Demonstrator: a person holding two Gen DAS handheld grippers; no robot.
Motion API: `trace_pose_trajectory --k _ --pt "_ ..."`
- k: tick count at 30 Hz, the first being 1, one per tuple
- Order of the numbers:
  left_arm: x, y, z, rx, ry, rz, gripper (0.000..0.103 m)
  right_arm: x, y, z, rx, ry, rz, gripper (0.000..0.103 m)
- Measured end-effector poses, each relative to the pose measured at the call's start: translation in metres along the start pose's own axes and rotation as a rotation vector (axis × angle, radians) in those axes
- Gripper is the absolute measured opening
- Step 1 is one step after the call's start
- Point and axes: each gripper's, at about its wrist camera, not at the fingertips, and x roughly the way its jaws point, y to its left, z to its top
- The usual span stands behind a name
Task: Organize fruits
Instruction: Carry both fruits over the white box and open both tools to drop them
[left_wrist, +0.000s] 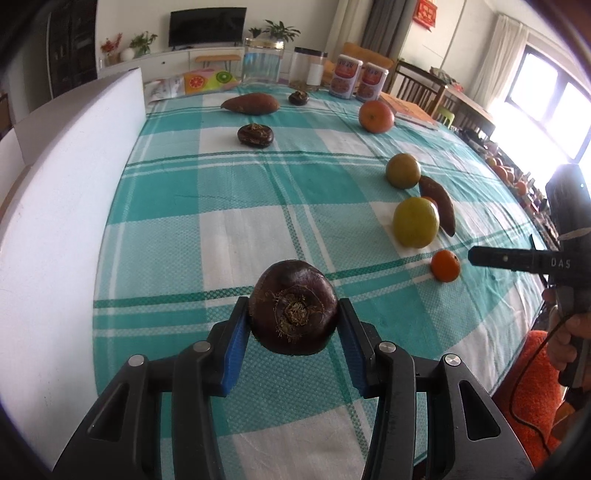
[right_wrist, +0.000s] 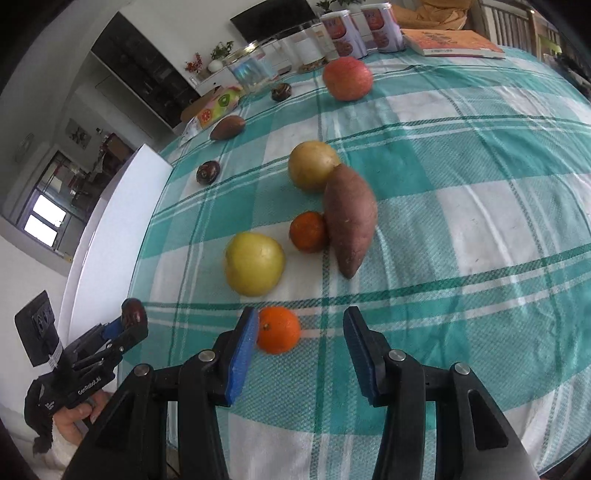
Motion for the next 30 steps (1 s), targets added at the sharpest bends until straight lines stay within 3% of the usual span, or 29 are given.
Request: trace_pose_trajectory --k 2,5,6,7,12,17,20,23,27,30 --pt "0.0 -0.003 -0.002 0.002 0.001 -0.012 0.048 0.013 0.019 -0.007 -0.087 0.011 -0.062 0.049" --pt "-0.003 -0.009 -0.003 0.005 0.004 -0.035 0.048 0.031 0.027 -0.006 -0.117 -0.005 -0.114 0.047" --pt "-0.006 -0.01 -0.002 0.0 0.004 -0.047 0.048 0.033 0.028 -0.006 -0.125 -0.016 -0.138 0.037" --pt "-0.011 -0.011 -0.003 -0.007 0.002 -0.059 0.048 0.034 0.027 -0.005 -0.125 -0.032 -0.146 0.033" --pt "-0.041 -0.005 -0.006 -0.051 -0.013 -0.103 0.048 0.015 0.027 -0.009 -0.102 -0.073 -0.111 0.032" --pt "-0.104 0.018 0.001 -0.153 -0.085 -0.181 0.048 -0.012 0.077 -0.012 -0.152 -0.081 0.055 0.032" --pt "-0.149 0.05 0.01 -0.205 -0.18 -0.094 0.048 -0.015 0.138 -0.005 -0.241 -0.07 0.186 0.032" --pt "-0.173 0.091 0.011 -0.256 -0.237 0.091 0.048 -0.003 0.204 0.001 -0.332 -0.033 0.312 0.032" --pt "-0.173 0.151 -0.006 -0.376 -0.198 0.262 0.048 0.025 0.285 -0.001 -0.422 0.044 0.415 0.032" --pt "-0.167 0.176 -0.022 -0.423 -0.159 0.354 0.048 0.044 0.333 -0.006 -0.488 0.073 0.437 0.033"
